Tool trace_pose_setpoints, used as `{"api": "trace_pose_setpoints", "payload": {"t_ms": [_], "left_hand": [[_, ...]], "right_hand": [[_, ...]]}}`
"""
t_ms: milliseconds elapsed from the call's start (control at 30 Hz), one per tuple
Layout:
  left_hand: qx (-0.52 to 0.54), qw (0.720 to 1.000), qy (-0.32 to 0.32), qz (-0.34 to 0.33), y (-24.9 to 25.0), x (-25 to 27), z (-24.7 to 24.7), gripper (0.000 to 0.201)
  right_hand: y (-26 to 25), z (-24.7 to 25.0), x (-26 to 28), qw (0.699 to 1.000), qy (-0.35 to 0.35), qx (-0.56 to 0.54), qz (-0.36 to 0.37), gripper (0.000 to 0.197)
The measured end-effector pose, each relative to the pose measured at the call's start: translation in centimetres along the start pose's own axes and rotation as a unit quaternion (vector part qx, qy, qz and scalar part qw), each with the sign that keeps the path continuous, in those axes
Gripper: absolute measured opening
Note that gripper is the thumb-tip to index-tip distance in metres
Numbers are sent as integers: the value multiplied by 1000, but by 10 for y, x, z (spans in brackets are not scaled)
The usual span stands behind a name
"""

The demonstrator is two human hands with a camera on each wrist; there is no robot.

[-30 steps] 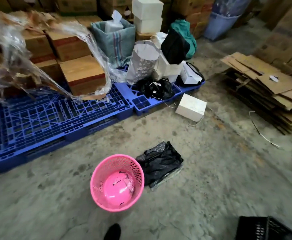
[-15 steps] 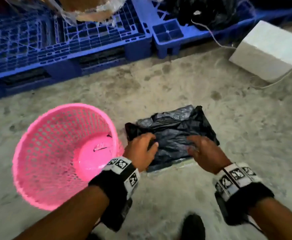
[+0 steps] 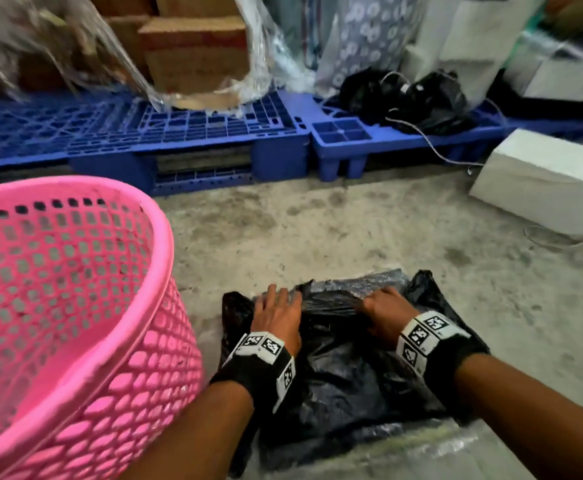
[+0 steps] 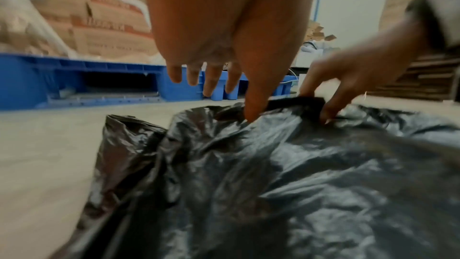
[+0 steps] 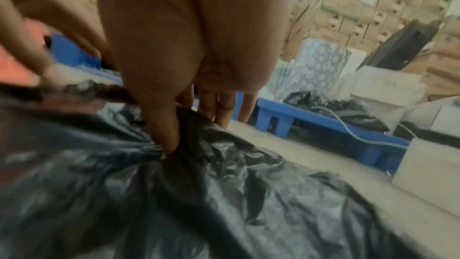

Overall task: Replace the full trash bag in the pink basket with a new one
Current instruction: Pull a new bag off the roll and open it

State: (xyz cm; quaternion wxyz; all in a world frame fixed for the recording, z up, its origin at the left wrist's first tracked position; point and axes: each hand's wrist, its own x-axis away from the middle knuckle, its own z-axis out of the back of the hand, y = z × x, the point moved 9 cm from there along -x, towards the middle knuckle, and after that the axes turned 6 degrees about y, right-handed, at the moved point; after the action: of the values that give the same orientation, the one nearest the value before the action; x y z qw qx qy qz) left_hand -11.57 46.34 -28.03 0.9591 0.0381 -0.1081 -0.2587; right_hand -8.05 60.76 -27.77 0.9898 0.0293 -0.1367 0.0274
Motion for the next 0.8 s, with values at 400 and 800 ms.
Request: {"api": "trace_pose_setpoints", "payload": {"t_ms": [400, 800], "left_hand": [[-14, 987, 149, -58, 45, 69, 171, 32], [339, 914, 170, -144, 11, 161, 358, 52]], "right_hand": [[31, 118, 137, 994, -43, 24, -94, 31], [-108, 347, 154, 787, 142, -593, 92, 29]]}}
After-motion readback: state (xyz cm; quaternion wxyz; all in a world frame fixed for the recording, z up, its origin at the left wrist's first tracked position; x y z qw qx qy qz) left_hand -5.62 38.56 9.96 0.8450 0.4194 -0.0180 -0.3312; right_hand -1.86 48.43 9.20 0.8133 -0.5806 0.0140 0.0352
